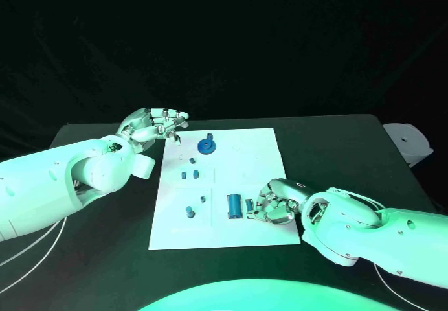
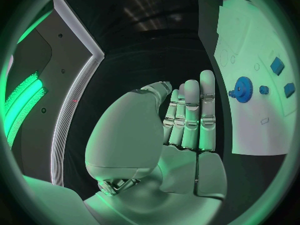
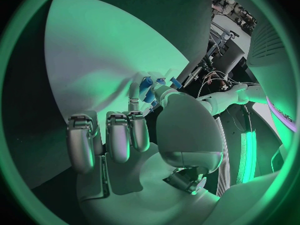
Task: Assemble the parts on the task board
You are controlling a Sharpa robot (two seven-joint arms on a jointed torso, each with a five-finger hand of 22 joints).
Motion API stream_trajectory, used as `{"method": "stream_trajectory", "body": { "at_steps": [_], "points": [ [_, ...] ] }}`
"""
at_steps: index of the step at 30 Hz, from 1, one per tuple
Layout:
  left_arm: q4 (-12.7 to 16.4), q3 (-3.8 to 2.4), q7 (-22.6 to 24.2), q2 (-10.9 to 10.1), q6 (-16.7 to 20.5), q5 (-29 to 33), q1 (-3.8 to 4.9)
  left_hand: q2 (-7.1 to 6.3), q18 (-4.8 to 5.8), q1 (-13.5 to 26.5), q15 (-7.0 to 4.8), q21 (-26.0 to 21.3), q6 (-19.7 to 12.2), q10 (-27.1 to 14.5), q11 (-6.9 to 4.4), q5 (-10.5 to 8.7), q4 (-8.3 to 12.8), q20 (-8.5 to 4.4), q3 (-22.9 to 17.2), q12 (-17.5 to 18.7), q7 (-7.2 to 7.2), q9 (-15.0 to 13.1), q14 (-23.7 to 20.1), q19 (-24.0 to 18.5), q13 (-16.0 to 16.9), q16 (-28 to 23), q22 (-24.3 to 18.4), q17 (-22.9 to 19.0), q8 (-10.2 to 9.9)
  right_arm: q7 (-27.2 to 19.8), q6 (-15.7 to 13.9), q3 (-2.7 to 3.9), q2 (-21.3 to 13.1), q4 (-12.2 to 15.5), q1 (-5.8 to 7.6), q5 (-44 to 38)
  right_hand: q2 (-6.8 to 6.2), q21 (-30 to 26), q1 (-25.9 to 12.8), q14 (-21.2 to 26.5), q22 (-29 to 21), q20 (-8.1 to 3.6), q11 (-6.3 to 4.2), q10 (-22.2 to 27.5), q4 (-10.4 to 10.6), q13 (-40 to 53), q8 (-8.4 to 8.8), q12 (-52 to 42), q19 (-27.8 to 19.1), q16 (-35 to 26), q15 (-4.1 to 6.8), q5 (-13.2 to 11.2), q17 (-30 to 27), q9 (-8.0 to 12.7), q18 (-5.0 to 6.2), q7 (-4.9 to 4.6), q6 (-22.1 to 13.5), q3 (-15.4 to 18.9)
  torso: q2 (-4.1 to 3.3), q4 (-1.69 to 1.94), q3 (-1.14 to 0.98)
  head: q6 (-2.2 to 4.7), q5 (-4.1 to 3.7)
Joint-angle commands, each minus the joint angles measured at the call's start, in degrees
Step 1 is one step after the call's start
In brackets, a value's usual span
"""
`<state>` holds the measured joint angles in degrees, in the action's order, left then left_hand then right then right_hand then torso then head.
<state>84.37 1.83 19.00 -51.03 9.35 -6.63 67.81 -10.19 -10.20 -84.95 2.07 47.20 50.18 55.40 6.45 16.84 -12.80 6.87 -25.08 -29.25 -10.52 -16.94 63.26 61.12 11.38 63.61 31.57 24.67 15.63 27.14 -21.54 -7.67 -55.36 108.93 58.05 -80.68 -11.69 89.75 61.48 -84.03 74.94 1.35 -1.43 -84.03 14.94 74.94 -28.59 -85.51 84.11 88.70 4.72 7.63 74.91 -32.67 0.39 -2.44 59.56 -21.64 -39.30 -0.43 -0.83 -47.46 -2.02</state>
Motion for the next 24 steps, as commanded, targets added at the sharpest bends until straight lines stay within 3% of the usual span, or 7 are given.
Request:
{"method": "stream_trajectory", "body": {
  "at_steps": [1,17,22,24],
  "points": [
    [0.1,-0.04,0.4,0.1,-0.9,0.2,-0.03,-0.19,-0.37,0.5,-0.09,-0.2,-0.4,-0.4,-0.04,0.33,0.0,0.06,-0.2,-0.1,-0.1,0.1,-0.3,0.1,0.1,-0.2,-0.1,-0.1,0.3,0.5,1.5,-0.03,0.4,-0.5,-0.35,-1.1,0.22,0.3,1.0,-5.4,15.1,-0.42,-0.37,-4.2,-0.2,12.7,-0.25,0.0,5.9,0.2,0.55,-0.3,12.1,-0.1,-0.39,0.13,-0.3,0.2,-0.04,-0.05,-0.03,-0.16,0.15],
    [0.1,-0.04,0.3,0.1,-0.8,0.2,-0.03,-0.19,-0.37,0.5,-0.09,-0.2,-0.4,-0.4,-0.04,0.33,0.0,0.06,-0.2,-0.1,-0.1,0.1,-0.3,0.1,0.1,-0.2,-0.1,-0.1,0.3,0.7,-0.8,-0.02,0.9,-1.3,-0.79,-2.6,0.75,0.3,1.8,-5.4,15.1,-0.46,-0.42,-4.3,-0.3,12.7,-0.33,-0.1,5.9,0.2,0.6,-0.3,12.2,-0.1,-0.39,0.18,-0.2,0.2,0.06,-0.15,-0.07,-0.18,0.25],
    [0.0,-0.03,0.4,0.1,-0.8,0.2,-0.03,-0.19,-0.37,0.5,-0.09,-0.2,-0.4,-0.4,-0.04,0.33,0.0,0.06,-0.2,-0.1,-0.1,0.1,-0.3,0.1,0.1,-0.2,-0.1,-0.1,0.3,-2.8,-4.5,0.01,0.0,-0.7,-0.67,-0.6,0.58,0.3,1.3,-5.3,15.1,-0.45,-0.31,-4.1,0.3,12.5,-0.13,0.2,5.9,0.0,0.55,-0.3,11.8,0.0,-0.39,0.02,-0.5,0.9,0.12,-0.14,0.02,0.03,0.17],
    [0.0,-0.03,0.5,0.1,-0.8,0.2,-0.04,-0.2,-0.36,0.7,-0.09,-0.3,-0.5,-0.5,-0.03,0.32,0.1,0.07,-0.4,-0.3,-0.11,0.1,-0.3,0.1,0.1,-0.2,-0.1,-0.1,0.4,-6.8,-7.1,0.04,-0.6,-0.7,-0.21,1.9,0.49,0.3,1.7,-5.1,15.1,-0.25,0.12,-3.9,0.5,12.3,0.78,0.7,5.9,-0.3,0.23,-0.1,11.0,0.3,-0.39,-0.51,-1.8,1.5,0.19,-0.16,0.09,0.37,0.1]
  ]
}}
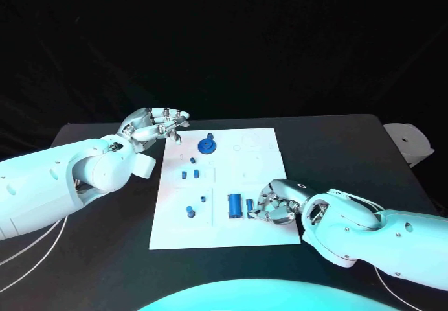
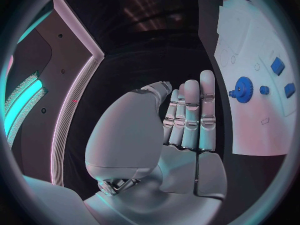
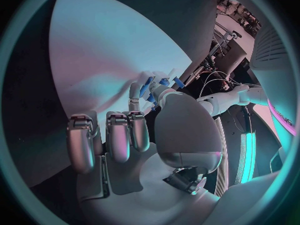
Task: Assemble the parts on the task board
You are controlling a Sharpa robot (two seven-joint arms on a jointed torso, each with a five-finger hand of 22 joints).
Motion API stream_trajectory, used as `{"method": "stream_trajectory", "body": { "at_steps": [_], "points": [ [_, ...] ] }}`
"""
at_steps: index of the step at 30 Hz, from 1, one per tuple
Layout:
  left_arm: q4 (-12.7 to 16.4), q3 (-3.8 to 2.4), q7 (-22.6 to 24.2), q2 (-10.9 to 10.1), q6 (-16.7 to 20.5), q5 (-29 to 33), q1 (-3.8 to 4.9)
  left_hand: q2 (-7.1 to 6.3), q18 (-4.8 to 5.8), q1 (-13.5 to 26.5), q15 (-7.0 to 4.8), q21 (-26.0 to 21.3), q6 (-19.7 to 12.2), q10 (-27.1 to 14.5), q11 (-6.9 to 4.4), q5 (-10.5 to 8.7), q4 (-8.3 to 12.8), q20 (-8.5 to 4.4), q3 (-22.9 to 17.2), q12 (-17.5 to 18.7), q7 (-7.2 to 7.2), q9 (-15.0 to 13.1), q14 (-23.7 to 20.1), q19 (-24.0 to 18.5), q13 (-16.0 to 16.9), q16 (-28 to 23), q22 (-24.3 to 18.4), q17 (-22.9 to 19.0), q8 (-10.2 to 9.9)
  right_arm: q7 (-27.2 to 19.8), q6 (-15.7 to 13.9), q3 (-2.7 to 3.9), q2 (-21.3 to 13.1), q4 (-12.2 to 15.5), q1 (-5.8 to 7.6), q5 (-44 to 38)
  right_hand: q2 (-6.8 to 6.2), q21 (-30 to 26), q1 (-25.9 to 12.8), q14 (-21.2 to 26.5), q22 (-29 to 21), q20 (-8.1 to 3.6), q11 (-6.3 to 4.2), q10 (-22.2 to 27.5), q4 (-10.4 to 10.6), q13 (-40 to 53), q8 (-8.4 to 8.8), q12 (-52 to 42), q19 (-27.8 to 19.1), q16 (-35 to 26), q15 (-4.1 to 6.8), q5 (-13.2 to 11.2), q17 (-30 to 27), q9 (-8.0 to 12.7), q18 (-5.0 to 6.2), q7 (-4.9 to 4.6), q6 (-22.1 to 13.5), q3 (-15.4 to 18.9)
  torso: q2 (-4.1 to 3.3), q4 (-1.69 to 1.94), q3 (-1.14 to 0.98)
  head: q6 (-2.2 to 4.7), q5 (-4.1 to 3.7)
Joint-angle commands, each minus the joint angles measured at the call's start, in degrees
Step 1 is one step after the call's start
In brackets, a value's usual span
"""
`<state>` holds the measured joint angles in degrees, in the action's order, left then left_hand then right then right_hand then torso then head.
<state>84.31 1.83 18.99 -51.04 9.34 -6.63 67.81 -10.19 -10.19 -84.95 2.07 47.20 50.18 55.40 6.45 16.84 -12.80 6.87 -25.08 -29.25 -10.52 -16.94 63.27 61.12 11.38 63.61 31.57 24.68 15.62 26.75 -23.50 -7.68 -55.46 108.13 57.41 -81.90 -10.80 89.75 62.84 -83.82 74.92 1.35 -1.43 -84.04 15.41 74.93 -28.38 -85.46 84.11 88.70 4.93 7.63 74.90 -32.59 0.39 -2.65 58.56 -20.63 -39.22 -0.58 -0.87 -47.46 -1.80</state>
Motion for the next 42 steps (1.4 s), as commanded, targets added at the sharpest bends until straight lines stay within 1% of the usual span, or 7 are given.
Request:
{"method": "stream_trajectory", "body": {
  "at_steps": [1,33,34,35,36,41,42],
  "points": [
    [0.0,-0.03,0.5,0.1,-0.8,0.2,-0.04,-0.2,-0.37,0.7,-0.08,-0.3,-0.5,-0.5,-0.03,0.32,0.1,0.07,-0.4,-0.3,-0.11,0.1,-0.3,0.1,0.1,-0.2,-0.1,-0.1,0.4,-8.7,-6.1,0.06,-0.7,0.0,0.77,5.0,-0.41,0.3,0.5,-5.3,15.1,-0.19,0.22,-3.7,0.0,12.1,0.72,1.0,5.9,-0.4,-0.06,0.0,10.7,0.3,-0.39,-0.42,-1.1,0.6,0.15,-0.04,0.16,0.5,-0.15],
    [-16.9,-0.09,10.2,10.4,7.1,11.3,-4.22,-0.28,1.25,3.1,7.92,-43.5,-7.5,-4.7,2.56,-0.56,-2.6,9.82,5.1,23.2,1.31,3.7,-19.9,-14.5,-7.8,-49.7,-27.9,-15.9,-1.2,-51.8,5.5,1.46,17.6,-45.1,9.64,70.9,2.59,-86.2,12.5,24.2,-55.0,11.57,10.29,23.1,-4.3,-66.2,18.19,81.4,-26.7,-75.9,-11.53,-1.9,-56.1,11.2,10.15,-8.74,-10.1,-4.6,6.13,-0.05,1.64,10.75,-0.26],
    [-16.1,-0.03,7.0,9.7,4.8,8.3,-3.98,10.19,10.19,27.6,-2.07,-47.2,-50.2,-55.4,-6.45,-16.84,12.8,-6.87,25.1,29.2,10.52,16.9,-63.3,-61.1,-11.4,-63.6,-31.6,-24.7,-15.6,-48.2,0.3,1.41,16.9,-43.8,9.71,65.8,10.8,-89.7,-9.7,41.9,-74.9,-1.35,1.43,41.4,-15.4,-74.9,28.38,85.5,-43.6,-88.7,-4.93,-7.6,-74.9,32.6,-0.39,2.65,-58.6,20.6,5.58,-0.25,1.83,10.2,-0.44],
    [-16.0,-0.04,7.1,9.7,4.9,8.3,-3.99,10.19,10.19,28.5,-2.07,-47.2,-50.2,-55.4,-6.45,-16.84,12.8,-6.87,25.1,29.2,10.52,16.9,-63.3,-61.1,-11.4,-63.6,-31.6,-24.7,-15.6,-48.3,0.2,1.43,16.9,-43.7,9.68,65.9,10.8,-89.7,-10.9,42.8,-74.9,-1.35,1.43,42.1,-15.4,-74.9,28.38,85.5,-84.1,-88.7,-4.93,-7.6,-74.9,32.6,-0.39,2.65,-58.6,20.6,5.62,-0.23,1.81,10.26,-0.4],
    [-15.8,-0.05,7.1,9.7,5.2,8.2,-4.02,10.19,10.19,30.4,-2.07,-47.2,-50.2,-55.4,-6.45,-16.84,12.8,-6.87,25.1,29.2,10.52,16.9,-63.3,-61.1,-11.4,-63.6,-31.6,-24.7,-15.6,-48.4,0.0,1.49,16.9,-43.5,9.62,66.0,10.8,-89.7,-12.7,83.8,-74.9,-1.35,1.43,43.4,-15.4,-74.9,28.38,85.5,-84.1,-88.7,-4.93,-7.6,-74.9,32.6,-0.39,2.65,-58.6,20.6,5.72,-0.2,1.77,10.37,-0.31],
    [-13.4,-0.25,7.5,9.3,8.5,8.1,-4.43,10.19,10.19,40.8,-2.07,-47.2,-50.2,-55.4,-6.45,-16.84,12.8,-6.87,25.1,29.2,10.52,16.9,-63.3,-61.1,-11.4,-63.6,-31.6,-24.7,-15.6,-49.4,-2.7,2.3,16.1,-40.1,8.72,68.1,10.8,-89.7,-22.2,83.8,-74.9,-1.35,1.43,84.0,-15.4,-74.9,28.38,85.5,-84.1,-88.7,-4.93,-7.6,-74.9,32.6,-0.39,2.65,-58.6,20.6,7.1,0.26,1.23,11.99,0.95],
    [-12.7,-0.31,7.6,9.2,9.5,8.0,-4.55,10.19,10.19,42.5,-2.07,-47.2,-50.2,-55.4,-6.45,-16.84,12.8,-6.87,25.1,29.2,10.52,16.9,-63.3,-61.1,-11.4,-63.6,-31.6,-24.7,-15.6,-49.8,-3.5,2.55,15.8,-39.1,8.45,68.7,10.8,-89.7,-62.8,83.8,-74.9,-1.35,1.43,84.0,-15.4,-74.9,28.38,85.5,-84.1,-88.7,-4.93,-7.6,-74.9,32.6,-0.39,2.65,-58.6,20.6,7.38,0.36,1.12,12.32,1.2]
  ]
}}
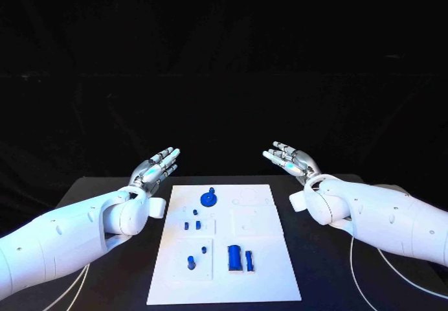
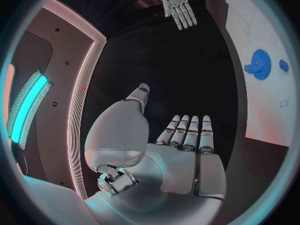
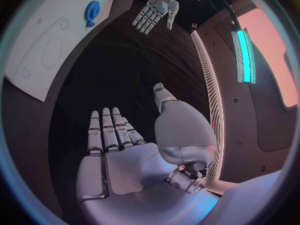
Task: Assemble the parts on the task board
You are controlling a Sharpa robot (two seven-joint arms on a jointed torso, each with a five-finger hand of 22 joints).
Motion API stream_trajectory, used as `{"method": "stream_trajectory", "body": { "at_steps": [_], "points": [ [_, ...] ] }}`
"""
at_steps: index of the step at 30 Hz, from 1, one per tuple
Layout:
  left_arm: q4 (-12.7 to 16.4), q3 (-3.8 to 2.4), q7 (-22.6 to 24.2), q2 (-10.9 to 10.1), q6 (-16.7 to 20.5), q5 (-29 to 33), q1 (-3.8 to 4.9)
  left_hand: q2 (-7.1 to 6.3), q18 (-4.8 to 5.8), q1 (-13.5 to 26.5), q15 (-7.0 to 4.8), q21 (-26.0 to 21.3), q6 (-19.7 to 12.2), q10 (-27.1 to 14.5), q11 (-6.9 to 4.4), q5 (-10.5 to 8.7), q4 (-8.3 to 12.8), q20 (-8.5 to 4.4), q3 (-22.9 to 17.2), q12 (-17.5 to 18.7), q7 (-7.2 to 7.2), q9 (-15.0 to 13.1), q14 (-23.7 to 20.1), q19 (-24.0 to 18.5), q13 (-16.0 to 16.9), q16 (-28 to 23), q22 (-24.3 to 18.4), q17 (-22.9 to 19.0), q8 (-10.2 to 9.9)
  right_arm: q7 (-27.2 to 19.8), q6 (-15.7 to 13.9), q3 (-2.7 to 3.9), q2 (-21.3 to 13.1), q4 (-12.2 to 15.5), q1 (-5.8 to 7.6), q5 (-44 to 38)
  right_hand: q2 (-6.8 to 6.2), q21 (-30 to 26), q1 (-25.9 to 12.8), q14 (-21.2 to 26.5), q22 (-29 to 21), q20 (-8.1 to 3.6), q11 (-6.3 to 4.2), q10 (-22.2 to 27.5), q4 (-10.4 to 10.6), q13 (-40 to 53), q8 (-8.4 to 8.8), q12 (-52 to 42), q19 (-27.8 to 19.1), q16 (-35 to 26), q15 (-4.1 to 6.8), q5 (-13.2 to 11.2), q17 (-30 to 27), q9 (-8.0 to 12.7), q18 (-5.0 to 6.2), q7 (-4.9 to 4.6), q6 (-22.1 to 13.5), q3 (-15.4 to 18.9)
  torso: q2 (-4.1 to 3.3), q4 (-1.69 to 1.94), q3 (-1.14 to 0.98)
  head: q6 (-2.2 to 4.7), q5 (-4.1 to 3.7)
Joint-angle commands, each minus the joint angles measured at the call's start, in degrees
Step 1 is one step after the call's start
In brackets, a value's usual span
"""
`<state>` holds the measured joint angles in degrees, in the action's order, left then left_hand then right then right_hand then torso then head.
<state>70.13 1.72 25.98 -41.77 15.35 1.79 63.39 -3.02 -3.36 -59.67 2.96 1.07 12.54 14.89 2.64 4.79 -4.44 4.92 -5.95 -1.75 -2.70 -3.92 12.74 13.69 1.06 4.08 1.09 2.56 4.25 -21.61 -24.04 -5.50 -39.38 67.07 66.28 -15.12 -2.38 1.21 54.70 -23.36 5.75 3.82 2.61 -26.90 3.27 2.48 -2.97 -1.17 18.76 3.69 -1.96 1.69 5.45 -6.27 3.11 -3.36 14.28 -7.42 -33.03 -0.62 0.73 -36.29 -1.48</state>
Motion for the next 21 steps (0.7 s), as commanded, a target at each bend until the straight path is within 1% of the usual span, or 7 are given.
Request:
{"method": "stream_trajectory", "body": {
  "at_steps": [1,2,5,7,13,17,21],
  "points": [
    [2.3,-0.27,0.8,-0.2,4.6,-0.5,-0.27,3.02,3.36,18.9,-2.96,-1.1,-12.5,-14.9,-2.64,-4.79,4.4,-4.92,5.9,1.7,2.7,3.9,-12.7,-13.7,-1.1,-4.1,-1.1,-2.6,-4.2,-1.8,-3.9,0.64,-0.5,3.0,-0.73,2.6,2.38,-1.2,-54.7,23.4,-5.7,-3.82,-2.61,26.9,-3.3,-2.5,2.97,1.2,-18.8,-3.7,1.96,-1.7,-5.5,6.3,-3.11,3.36,-14.3,7.4,1.43,0.48,-0.57,1.43,1.1],
    [3.2,-0.34,0.9,-0.3,5.8,-0.5,-0.42,3.02,3.36,59.7,-2.96,-1.1,-12.5,-14.9,-2.64,-4.79,4.4,-4.92,5.9,1.7,2.7,3.9,-12.7,-13.7,-1.1,-4.1,-1.1,-2.6,-4.2,-2.1,-4.8,0.93,-0.8,4.2,-1.05,3.4,2.38,-1.2,-54.7,23.4,-5.7,-3.82,-2.61,26.9,-3.3,-2.5,2.97,1.2,-18.8,-3.7,1.96,-1.7,-5.5,6.3,-3.11,3.36,-14.3,7.4,1.61,0.54,-0.64,1.63,1.26],
    [6.4,-0.6,1.5,-0.8,10.2,-0.8,-0.96,3.02,3.36,59.7,-2.96,-1.1,-12.5,-14.9,-2.64,-4.79,4.4,-4.92,5.9,1.7,2.7,3.9,-12.7,-13.7,-1.1,-4.1,-1.1,-2.6,-4.2,-3.6,-8.5,2.02,-1.9,8.7,-2.26,6.2,2.38,-1.2,-54.7,23.4,-5.7,-3.82,-2.61,26.9,-3.3,-2.5,2.97,1.2,-18.8,-3.7,1.96,-1.7,-5.5,6.3,-3.11,3.36,-14.3,7.4,1.85,0.62,-0.73,1.92,1.48],
    [9.5,-0.87,2.0,-1.3,14.6,-1.0,-1.49,3.02,3.36,59.7,-2.96,-1.1,-12.5,-14.9,-2.64,-4.79,4.4,-4.92,5.9,1.7,2.7,3.9,-12.7,-13.7,-1.1,-4.1,-1.1,-2.6,-4.2,-4.9,-11.8,3.02,-2.9,12.7,-3.36,8.7,2.38,-1.2,-54.7,23.4,-5.7,-3.82,-2.61,26.9,-3.3,-2.5,2.97,1.2,-18.8,-3.7,1.96,-1.7,-5.5,6.3,-3.11,3.36,-14.3,7.4,1.85,0.62,-0.73,1.92,1.48],
    [16.3,-1.42,3.2,-2.4,23.9,-1.5,-2.63,3.02,3.36,59.7,-2.96,-1.1,-12.5,-14.9,-2.64,-4.79,4.4,-4.92,5.9,1.7,2.7,3.9,-12.7,-13.7,-1.1,-4.1,-1.1,-2.6,-4.2,-7.3,-17.9,4.85,-4.7,20.2,-5.39,13.4,2.38,-1.2,-54.7,23.4,-5.7,-3.82,-2.61,26.9,-3.3,-2.5,2.97,1.2,-18.8,-3.7,1.96,-1.7,-5.5,6.3,-3.11,3.36,-14.3,7.4,1.85,0.62,-0.73,1.92,1.48],
    [18.7,-1.62,3.6,-2.7,27.2,-1.7,-3.04,3.02,3.36,59.7,-2.96,-1.1,-12.5,-14.9,-2.64,-4.79,4.4,-4.92,5.9,1.7,2.7,3.9,-12.7,-13.7,-1.1,-4.1,-1.1,-2.6,-4.2,-8.0,-19.7,5.39,-5.2,22.4,-6.0,14.8,2.38,-1.2,-54.7,23.4,-5.7,-3.82,-2.61,26.9,-3.3,-2.5,2.97,1.2,-18.8,-3.7,1.96,-1.7,-5.5,6.3,-3.11,3.36,-14.3,7.4,1.85,0.62,-0.73,1.92,1.48],
    [19.7,-1.71,3.8,-2.9,28.6,-1.8,-3.21,3.02,3.36,59.7,-2.96,-1.1,-12.5,-14.9,-2.64,-4.79,4.4,-4.92,5.9,1.7,2.7,3.9,-12.7,-13.7,-1.1,-4.1,-1.1,-2.6,-4.2,-8.2,-20.1,5.5,-5.3,22.9,-6.12,15.1,2.38,-1.2,-54.7,23.4,-5.7,-3.82,-2.61,26.9,-3.3,-2.5,2.97,1.2,-18.8,-3.7,1.96,-1.7,-5.5,6.3,-3.11,3.36,-14.3,7.4,1.85,0.62,-0.73,1.92,1.48]
  ]
}}
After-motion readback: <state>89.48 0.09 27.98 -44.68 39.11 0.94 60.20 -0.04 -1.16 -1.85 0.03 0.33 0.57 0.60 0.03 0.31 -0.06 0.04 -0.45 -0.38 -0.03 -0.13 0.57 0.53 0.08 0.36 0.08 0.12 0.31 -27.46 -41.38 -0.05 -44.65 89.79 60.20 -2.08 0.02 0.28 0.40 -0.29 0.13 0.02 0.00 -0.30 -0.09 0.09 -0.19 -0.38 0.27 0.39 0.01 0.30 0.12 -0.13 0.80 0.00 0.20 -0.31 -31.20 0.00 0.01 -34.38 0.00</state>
